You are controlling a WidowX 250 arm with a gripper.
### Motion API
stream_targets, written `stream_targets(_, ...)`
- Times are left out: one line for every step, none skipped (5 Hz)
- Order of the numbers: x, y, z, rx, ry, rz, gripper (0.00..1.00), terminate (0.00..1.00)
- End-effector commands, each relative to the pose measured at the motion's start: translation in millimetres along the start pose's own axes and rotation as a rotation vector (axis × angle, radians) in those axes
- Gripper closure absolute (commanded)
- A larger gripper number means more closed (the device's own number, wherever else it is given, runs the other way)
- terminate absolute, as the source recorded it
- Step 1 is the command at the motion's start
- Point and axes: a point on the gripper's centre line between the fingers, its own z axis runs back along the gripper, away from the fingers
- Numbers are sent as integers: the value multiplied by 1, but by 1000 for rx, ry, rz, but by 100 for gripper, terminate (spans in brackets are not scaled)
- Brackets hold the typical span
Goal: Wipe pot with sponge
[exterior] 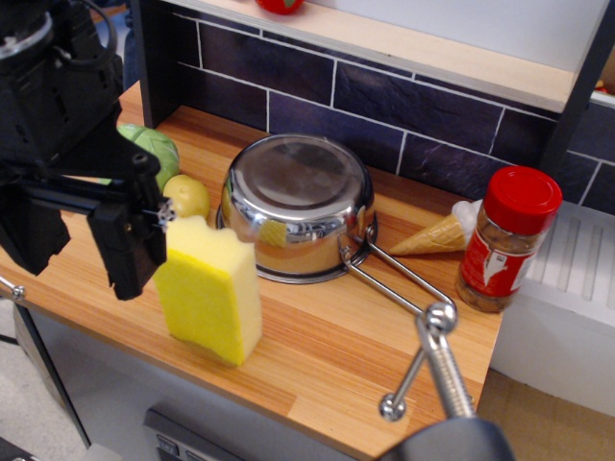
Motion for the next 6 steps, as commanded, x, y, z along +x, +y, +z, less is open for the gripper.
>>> stream_targets(0, 0, 0, 0, 0, 0, 0, 0)
stream_targets(3, -6, 3, -57, -39, 194, 0, 0)
stream_targets(16, -10, -1, -70, -133, 431, 0, 0)
stream_targets(25, -11, -6, -64, -250, 659, 0, 0)
stream_targets(36, -11, -10, -90, -307, 868, 0, 0)
stream_targets(50, -13, -22, -42, -285, 907, 0, 0)
